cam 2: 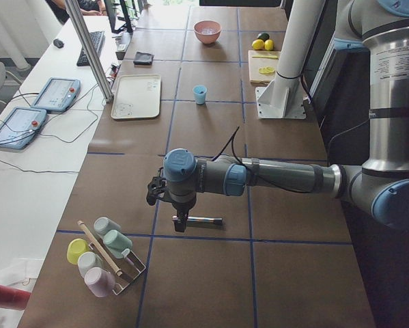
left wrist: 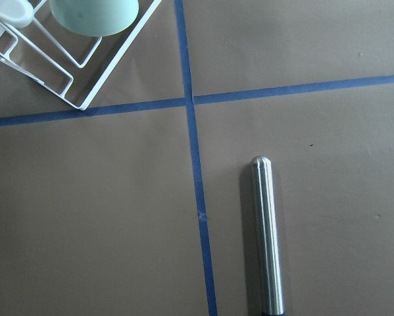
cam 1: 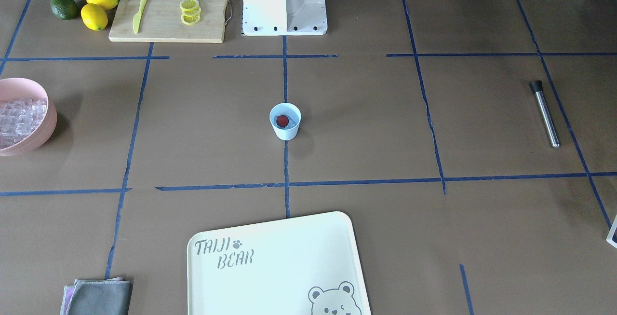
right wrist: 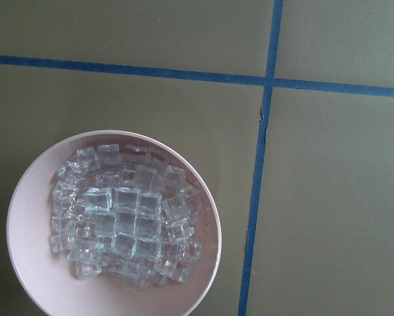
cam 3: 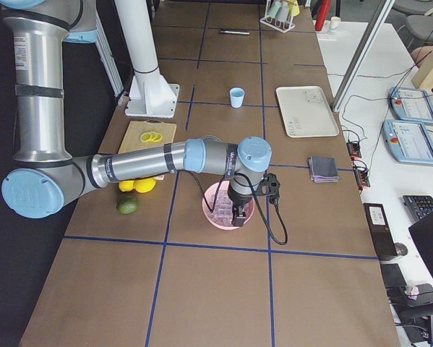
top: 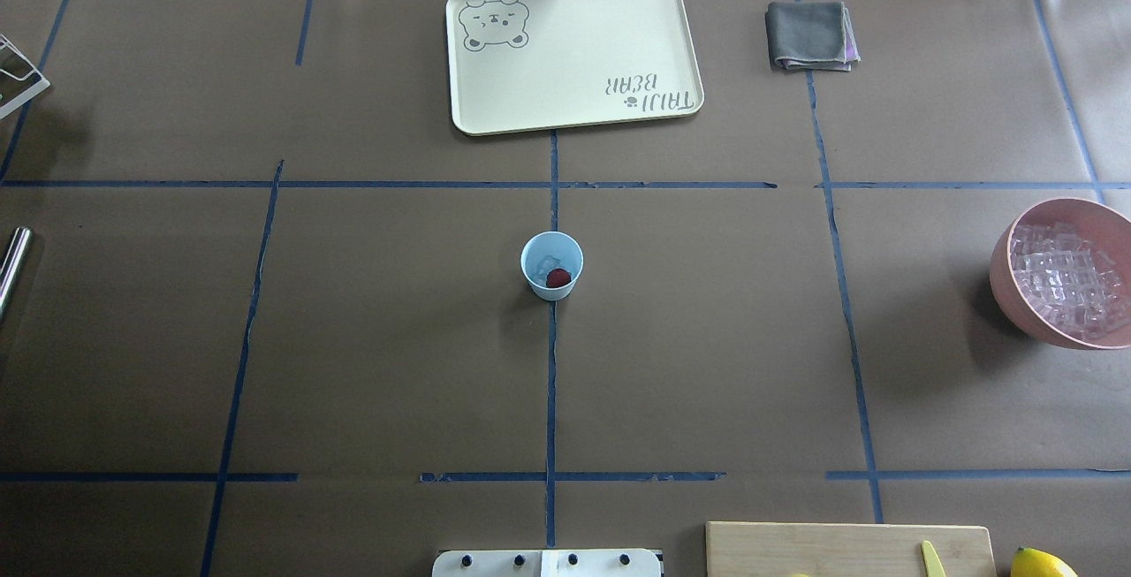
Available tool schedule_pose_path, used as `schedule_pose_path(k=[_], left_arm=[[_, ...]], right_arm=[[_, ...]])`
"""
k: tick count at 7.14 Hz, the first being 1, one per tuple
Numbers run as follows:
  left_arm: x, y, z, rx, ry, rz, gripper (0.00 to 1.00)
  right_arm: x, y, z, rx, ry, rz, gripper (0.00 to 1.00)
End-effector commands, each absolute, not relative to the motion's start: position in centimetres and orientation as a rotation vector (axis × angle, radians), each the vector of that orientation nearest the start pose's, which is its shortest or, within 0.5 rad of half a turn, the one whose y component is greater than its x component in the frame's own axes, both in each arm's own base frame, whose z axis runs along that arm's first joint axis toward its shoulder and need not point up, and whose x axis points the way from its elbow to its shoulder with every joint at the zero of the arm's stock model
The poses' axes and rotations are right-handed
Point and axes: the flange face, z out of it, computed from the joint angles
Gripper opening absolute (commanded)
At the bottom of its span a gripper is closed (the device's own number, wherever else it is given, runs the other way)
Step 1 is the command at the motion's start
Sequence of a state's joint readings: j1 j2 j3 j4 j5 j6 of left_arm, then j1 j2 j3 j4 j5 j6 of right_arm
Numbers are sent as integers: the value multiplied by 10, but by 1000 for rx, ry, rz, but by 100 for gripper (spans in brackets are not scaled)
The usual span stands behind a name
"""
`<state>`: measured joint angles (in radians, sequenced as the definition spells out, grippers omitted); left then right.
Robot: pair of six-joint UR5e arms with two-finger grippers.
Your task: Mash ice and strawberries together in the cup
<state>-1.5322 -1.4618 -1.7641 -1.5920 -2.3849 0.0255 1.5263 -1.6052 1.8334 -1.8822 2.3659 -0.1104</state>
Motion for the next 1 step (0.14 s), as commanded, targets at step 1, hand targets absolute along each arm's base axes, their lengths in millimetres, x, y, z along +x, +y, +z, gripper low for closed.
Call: schedule_pose_path(k=[1], left_arm=[[-43, -453, 603, 103, 815, 109, 100]], right_arm=[[42, -464, 575, -49, -797, -115, 100]])
